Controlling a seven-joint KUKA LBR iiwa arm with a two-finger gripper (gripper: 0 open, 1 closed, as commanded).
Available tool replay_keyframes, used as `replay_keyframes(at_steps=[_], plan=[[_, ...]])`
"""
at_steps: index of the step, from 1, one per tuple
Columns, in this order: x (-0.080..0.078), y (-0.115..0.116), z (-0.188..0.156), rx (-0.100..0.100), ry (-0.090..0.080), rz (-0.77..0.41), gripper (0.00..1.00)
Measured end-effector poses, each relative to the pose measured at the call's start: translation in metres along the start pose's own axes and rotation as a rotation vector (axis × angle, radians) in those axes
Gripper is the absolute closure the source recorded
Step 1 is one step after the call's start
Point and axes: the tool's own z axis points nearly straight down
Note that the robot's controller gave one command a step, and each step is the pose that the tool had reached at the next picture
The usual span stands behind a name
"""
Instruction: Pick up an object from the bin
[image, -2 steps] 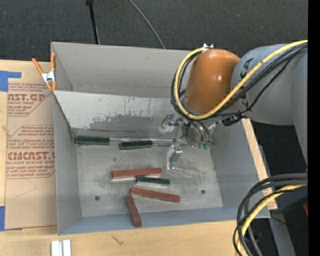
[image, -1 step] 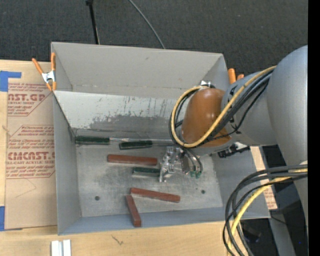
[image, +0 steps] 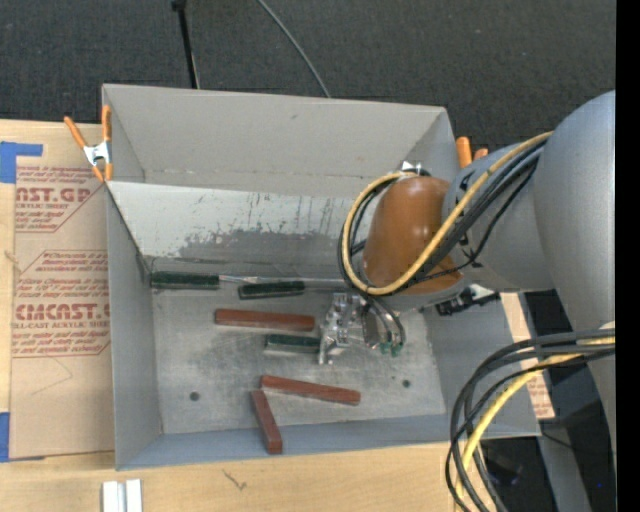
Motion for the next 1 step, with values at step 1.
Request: replay_keyframes(at_steps=[1], plan=[[-0.0429, 0.0153, -0.1849, 0.004, 0.017, -0.064, 1.0]])
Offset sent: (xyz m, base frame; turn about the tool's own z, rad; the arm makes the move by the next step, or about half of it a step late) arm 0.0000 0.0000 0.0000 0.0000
